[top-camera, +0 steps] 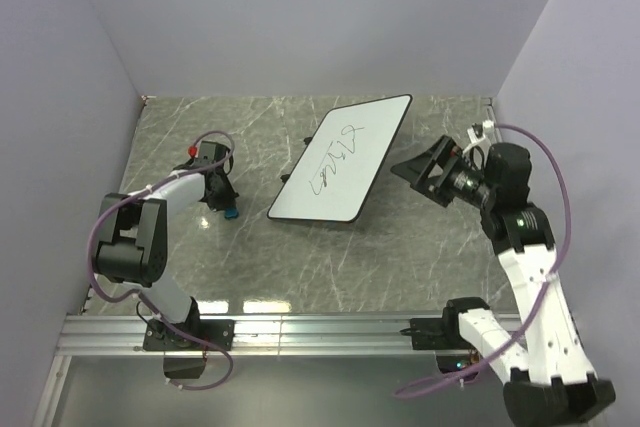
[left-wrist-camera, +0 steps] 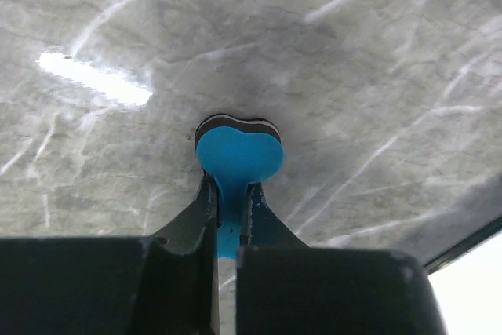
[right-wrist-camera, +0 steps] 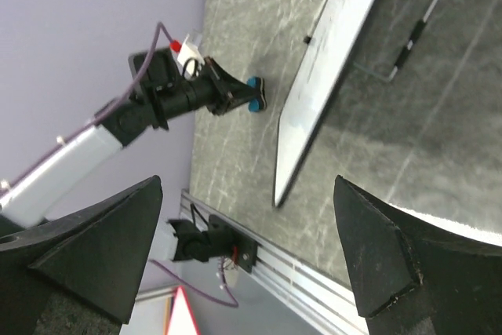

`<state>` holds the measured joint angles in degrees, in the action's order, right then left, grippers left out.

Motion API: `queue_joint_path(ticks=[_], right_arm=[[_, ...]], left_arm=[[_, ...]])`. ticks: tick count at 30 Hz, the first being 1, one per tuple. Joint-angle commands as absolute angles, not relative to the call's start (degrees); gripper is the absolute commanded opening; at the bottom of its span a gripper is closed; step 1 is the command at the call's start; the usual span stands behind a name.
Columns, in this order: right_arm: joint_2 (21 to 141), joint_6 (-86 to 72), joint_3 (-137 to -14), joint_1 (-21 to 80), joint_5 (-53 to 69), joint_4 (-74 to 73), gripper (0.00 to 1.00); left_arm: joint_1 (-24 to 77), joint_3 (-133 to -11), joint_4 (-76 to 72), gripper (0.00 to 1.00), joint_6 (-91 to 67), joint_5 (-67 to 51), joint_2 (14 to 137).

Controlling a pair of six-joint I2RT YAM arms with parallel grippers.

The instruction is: Erase the whiteboard

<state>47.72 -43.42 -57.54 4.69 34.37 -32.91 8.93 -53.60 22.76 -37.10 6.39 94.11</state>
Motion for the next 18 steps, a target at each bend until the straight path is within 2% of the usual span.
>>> queue_joint_path(ticks=[1, 10, 12, 15, 18], right_arm=[[55.25, -45.52, -61.25, 4.83, 35.95, -24.36, 0.96], [75.21, -42.54, -72.23, 7.38, 26.10, -29.62, 0.91], [77.94, -42.54, -72.86, 7.64, 26.37, -27.96, 0.88], [83.31, -42.71, -74.79, 8.96, 26.54, -27.25, 0.79], [87.36, -42.36, -76.38, 10.37, 25.84, -27.25, 0.77]], left_arm=[[9.05, -57.90, 23.02, 0.00, -35.07, 4.05, 92.20], [9.14, -72.66, 29.44, 0.00, -31.56, -1.56, 86.84], [9.67, -74.70, 29.71, 0.00, -30.94, -3.94, 87.10], [11.86, -78.74, 29.53, 0.00, -30.24, -9.56, 88.93], [16.60, -83.48, 29.36, 0.00, -28.48, -13.97, 91.92]])
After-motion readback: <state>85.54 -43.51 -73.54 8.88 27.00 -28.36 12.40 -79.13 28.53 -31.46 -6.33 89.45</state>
